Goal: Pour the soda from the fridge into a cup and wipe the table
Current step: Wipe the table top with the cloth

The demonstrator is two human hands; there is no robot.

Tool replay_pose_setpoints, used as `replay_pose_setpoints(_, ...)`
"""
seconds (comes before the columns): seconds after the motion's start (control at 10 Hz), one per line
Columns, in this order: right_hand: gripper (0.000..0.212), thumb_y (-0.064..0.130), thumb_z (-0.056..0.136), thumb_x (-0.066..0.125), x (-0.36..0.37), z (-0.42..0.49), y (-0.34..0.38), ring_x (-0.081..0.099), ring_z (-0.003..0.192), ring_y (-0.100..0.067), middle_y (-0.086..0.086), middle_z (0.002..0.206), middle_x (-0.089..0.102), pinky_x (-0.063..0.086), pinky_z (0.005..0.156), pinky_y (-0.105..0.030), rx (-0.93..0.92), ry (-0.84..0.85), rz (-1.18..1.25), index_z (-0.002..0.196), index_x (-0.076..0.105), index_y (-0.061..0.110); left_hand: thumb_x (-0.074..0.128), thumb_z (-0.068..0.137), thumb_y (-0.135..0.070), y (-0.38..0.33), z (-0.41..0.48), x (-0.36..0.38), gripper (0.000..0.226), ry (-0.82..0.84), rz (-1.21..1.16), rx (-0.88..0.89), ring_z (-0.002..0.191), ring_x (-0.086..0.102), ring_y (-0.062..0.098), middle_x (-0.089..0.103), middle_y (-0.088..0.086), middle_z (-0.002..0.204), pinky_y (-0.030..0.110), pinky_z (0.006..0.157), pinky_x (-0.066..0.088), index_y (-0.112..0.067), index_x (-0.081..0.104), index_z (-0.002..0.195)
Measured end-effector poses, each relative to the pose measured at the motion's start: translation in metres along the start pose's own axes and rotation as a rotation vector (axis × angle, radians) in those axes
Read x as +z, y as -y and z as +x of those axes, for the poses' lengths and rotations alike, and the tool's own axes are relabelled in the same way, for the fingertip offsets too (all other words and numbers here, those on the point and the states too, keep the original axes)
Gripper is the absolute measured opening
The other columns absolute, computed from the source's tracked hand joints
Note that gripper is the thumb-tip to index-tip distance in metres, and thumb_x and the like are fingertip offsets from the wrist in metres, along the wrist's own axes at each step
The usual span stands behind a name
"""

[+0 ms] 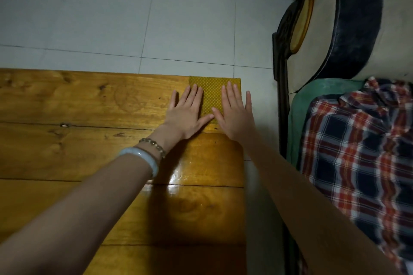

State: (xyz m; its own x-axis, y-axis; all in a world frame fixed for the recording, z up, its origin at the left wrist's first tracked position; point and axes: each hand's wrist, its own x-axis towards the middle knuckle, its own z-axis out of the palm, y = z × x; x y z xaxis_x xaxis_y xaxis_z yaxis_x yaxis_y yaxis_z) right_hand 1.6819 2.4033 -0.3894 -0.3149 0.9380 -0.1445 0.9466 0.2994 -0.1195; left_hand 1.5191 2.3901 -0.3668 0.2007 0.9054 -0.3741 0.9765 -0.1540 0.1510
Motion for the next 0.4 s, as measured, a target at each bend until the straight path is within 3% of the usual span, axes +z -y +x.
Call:
replay_pose_setpoints(0.1, 0.059, 0.036, 0.099, 0.029, -0.041, -0.022, 0.020, 0.004, 0.145, -0.023, -0.009, 0.157, 0.010, 0.000, 0.116, -0.039, -0.034, 0.040, 0.089, 0.148, 0.013, 0.008, 0.028, 0.097, -0.052, 0.001, -0.036, -0.026, 0.072, -0.058, -0.085, -0.018, 0.146, 0.000, 0.019, 0.002, 0.006, 0.159, 0.038, 0.117, -0.002, -0.011, 0.003, 0.150)
replay_pose_setpoints(0.2, 0.063, 0.028, 0.096, 0.040, -0.088, -0.053, 0.050, 0.003, 0.145, -0.023, -0.011, 0.157, 0.007, 0.006, 0.118, -0.038, -0.096, 0.155, 0.122, 0.148, 0.010, 0.007, 0.039, 0.097, -0.043, 0.010, -0.082, -0.055, 0.071, -0.058, 0.028, -0.021, 0.145, 0.008, 0.022, 0.009, 0.009, 0.158, 0.036, 0.116, 0.004, -0.008, 0.007, 0.150)
replay_pose_setpoints(0.3, 0.069, 0.029, 0.094, 0.045, -0.138, -0.071, 0.078, 0.003, 0.145, -0.023, -0.012, 0.157, 0.005, 0.010, 0.118, -0.038, -0.114, 0.223, 0.092, 0.148, 0.009, 0.007, 0.041, 0.096, -0.043, 0.023, -0.129, -0.100, 0.071, -0.116, 0.078, -0.012, 0.145, 0.012, 0.022, 0.014, 0.010, 0.157, 0.036, 0.116, 0.007, -0.007, 0.010, 0.149)
replay_pose_setpoints(0.4, 0.072, 0.025, 0.092, 0.049, -0.206, -0.085, 0.110, 0.004, 0.145, -0.023, -0.011, 0.157, 0.004, 0.010, 0.118, -0.036, -0.089, 0.178, 0.099, 0.148, 0.009, 0.008, 0.040, 0.096, -0.045, 0.034, -0.174, -0.158, 0.072, -0.187, 0.131, -0.040, 0.145, 0.013, 0.023, 0.014, 0.010, 0.157, 0.037, 0.117, 0.010, -0.007, 0.010, 0.149)
